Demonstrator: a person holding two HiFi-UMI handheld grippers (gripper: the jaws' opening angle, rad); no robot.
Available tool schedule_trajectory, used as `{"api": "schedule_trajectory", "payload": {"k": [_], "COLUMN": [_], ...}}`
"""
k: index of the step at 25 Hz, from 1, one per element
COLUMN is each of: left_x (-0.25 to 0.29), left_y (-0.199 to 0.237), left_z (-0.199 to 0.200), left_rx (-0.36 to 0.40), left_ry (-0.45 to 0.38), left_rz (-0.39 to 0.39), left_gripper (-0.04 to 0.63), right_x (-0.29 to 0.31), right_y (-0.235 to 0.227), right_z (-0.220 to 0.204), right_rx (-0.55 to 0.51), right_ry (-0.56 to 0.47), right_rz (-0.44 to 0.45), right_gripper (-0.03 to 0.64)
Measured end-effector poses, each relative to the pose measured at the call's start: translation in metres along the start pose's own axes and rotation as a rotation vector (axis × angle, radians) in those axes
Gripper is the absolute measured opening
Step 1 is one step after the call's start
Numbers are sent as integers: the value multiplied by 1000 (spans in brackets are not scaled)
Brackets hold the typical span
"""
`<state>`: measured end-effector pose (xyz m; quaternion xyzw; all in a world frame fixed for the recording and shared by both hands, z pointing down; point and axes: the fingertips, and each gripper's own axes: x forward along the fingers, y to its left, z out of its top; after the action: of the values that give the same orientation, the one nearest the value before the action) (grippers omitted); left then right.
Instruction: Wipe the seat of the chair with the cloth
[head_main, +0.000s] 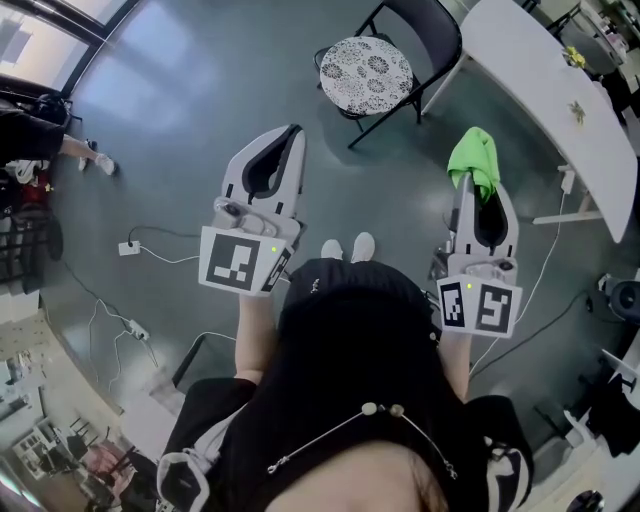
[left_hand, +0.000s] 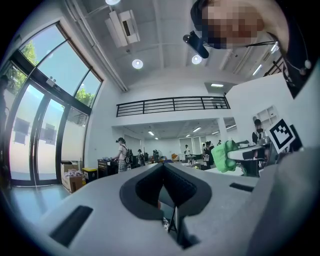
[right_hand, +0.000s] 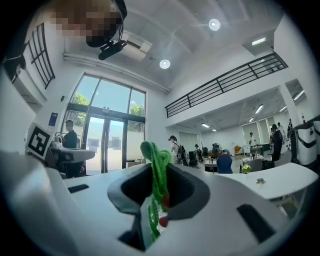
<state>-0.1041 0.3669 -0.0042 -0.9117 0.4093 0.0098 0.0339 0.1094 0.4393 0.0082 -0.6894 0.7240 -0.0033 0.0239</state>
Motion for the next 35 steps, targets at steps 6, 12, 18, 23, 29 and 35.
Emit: {"api": "schedule_trajectory", "payload": {"k": [6,12,18,23,29,35], "left_x": [8,17,35,60,92,136], "left_y": [-11,-25,-32,-25,3,51], "left_z": [-7,-19,-26,-25,-28,-38], "left_rx": [1,-8,5,6,-15,-29], "left_ry": [24,49,59,44,18,17], "left_rz": [13,11,-33,-37,-44,-34], "left_gripper": [5,5,5,5,5,5], "right_x": [3,7,15,36,71,136], "right_y": [-27,-47,-61,-72,-73,-70], "right_z": [-2,-11,-19,-19,-20,-23], "right_rx": [15,4,7,-19,-48,-103], "right_ry": [5,26,51,54,58,65], "right_rz": [-2,6,-1,-1,-5,8], "right_gripper": [84,84,86,86,86,86]}}
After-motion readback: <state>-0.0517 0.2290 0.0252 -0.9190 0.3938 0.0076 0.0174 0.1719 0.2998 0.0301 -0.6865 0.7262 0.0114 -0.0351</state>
